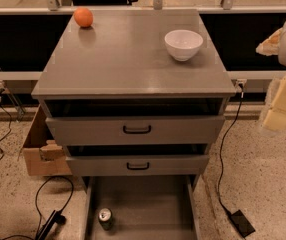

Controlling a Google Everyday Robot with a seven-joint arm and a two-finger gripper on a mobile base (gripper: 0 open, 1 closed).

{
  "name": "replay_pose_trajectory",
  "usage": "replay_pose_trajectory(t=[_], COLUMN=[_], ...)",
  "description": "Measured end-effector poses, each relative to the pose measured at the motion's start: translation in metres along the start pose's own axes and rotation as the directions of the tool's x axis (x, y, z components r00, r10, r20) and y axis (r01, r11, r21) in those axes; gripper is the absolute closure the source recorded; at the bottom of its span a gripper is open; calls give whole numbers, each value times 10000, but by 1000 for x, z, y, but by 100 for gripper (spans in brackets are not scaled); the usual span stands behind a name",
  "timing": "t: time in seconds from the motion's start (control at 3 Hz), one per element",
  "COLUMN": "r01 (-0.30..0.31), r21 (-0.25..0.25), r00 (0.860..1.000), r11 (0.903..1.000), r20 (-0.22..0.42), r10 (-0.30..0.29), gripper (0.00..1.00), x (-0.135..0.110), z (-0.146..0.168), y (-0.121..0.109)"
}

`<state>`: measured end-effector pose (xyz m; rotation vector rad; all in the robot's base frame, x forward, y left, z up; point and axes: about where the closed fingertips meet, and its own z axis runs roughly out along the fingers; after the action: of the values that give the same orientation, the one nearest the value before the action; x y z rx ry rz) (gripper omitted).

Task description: Pick green can from bottom drawer and place on counter

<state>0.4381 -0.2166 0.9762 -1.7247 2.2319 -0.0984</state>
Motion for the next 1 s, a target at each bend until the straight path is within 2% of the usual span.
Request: replay_pose_trajectory(t=[0.33,0.67,1.0], r01=[0,-506,-1127], r21=[0,101,-378], r00=[10000,9981,9830], r11=[10000,9987,9929], r20=[0,361,1415], r10=[0,502,1169], gripper=[0,0,0], x=[0,7,30], z=[0,17,71], y=[0,1,25])
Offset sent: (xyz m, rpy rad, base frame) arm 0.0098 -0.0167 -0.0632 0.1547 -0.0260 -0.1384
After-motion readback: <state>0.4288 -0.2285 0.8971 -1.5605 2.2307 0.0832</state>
